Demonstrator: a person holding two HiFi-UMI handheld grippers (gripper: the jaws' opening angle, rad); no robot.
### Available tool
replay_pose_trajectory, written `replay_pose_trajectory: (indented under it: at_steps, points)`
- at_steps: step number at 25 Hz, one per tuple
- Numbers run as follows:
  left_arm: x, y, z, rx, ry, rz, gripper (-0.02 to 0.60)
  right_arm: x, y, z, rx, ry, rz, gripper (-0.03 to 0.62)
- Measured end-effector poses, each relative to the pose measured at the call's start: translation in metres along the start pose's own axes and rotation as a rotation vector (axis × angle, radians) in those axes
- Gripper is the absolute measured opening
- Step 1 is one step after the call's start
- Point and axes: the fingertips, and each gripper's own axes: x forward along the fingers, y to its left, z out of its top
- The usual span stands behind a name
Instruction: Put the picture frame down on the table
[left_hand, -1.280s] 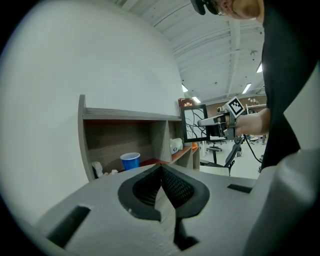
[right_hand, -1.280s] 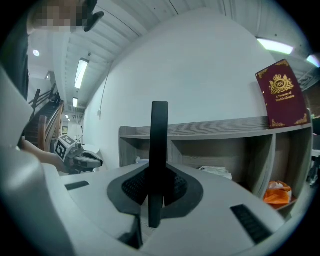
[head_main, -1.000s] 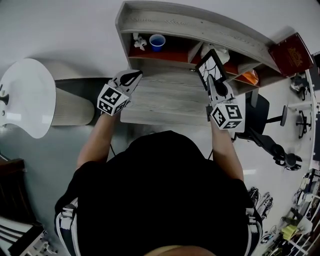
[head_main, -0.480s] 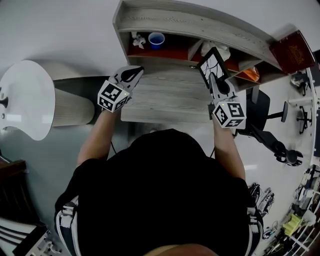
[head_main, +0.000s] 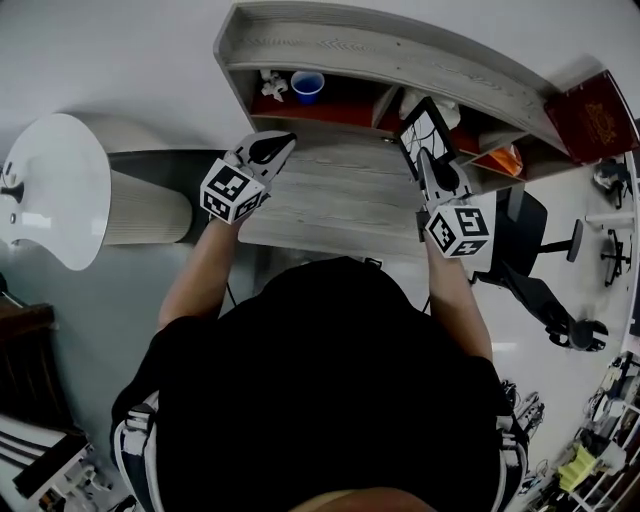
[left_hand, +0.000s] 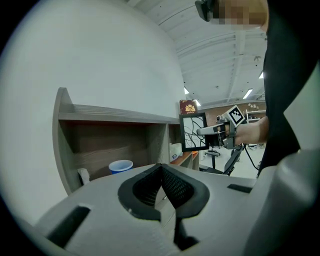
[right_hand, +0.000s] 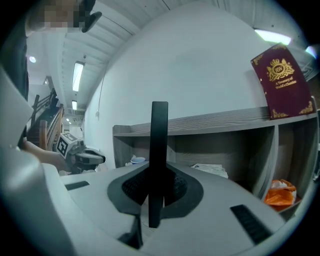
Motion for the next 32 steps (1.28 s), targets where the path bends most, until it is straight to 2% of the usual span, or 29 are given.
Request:
replay_pose_trajectory:
  at_steps: [12,18,32]
  points:
    - [0.034,-0.019,0.009,-0.021,0.016,0.032,0.017,0.012,-0.007,-0.015,0.006,0.021,0.119,0.031]
    - [0.033,-0.026,0.010,-0.023,0.028,0.048,0.017,0.009,-0.011,-0.011,0.017,0.007,0.138,0.031]
    - [0.037,-0.046,0.001,-0.024,0.057,0.042,0.017,-0.002,-0.011,-0.029,0.023,0.044,0.157,0.031]
